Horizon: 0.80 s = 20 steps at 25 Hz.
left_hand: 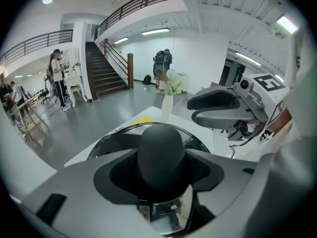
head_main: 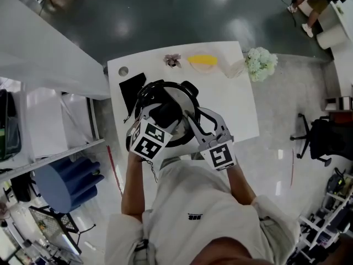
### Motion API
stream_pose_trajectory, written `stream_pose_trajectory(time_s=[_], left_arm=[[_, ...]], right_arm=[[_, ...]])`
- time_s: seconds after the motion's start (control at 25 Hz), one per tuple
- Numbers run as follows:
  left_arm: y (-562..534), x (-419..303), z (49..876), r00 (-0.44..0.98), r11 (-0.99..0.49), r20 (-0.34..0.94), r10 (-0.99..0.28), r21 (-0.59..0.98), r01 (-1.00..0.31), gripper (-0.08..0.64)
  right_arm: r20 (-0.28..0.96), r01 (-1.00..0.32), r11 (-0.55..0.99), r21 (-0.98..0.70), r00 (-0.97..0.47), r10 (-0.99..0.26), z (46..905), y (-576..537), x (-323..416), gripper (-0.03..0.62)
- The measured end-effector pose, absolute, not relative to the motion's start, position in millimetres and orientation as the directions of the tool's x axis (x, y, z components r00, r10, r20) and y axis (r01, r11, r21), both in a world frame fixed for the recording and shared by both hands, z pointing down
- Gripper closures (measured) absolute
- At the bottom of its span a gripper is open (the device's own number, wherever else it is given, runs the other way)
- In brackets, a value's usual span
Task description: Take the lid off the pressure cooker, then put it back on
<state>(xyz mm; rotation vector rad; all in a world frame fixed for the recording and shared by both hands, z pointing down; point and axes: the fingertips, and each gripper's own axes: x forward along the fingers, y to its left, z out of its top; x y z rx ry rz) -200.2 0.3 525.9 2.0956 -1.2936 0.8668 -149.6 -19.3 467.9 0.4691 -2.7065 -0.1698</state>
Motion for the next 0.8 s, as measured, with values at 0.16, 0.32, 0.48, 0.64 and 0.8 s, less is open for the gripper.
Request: stream_pose_trajectory(time_s=[0.16, 0.32, 0.48, 0.64, 0.8], left_arm=[[1, -202, 526, 0.31, -0.362, 0.742, -0.594, 0.098, -0.927, 0.272], [1, -202, 523, 0.287, -0.328, 0.734, -0.616, 0.092, -0.94, 0.272], [-1, -203, 522, 0.257, -0.298, 0.704, -0.662, 0.068, -0.952, 0.265], [-2, -204, 518, 0.237, -0.258, 0.641, -0.73, 0.064, -0.964, 0.257], [-2, -208, 493, 0.214, -0.227, 0.532, -0.819, 0.043, -0.973, 0.255]], right_arm=[[0.356, -0.296, 0.938, 0.181, -0.87, -0.343, 469, -16, -146, 0.495], [0.35, -0.298, 0.937, 0.181, -0.871, -0.344, 469, -13, -143, 0.495], [0.364, -0.331, 0.933, 0.141, -0.859, -0.36, 468, -10, -141, 0.495], [0.357, -0.366, 0.923, 0.117, -0.852, -0.383, 465, -7, -142, 0.495], [0.301, -0.383, 0.908, 0.167, -0.857, -0.417, 459, -10, -144, 0.495]])
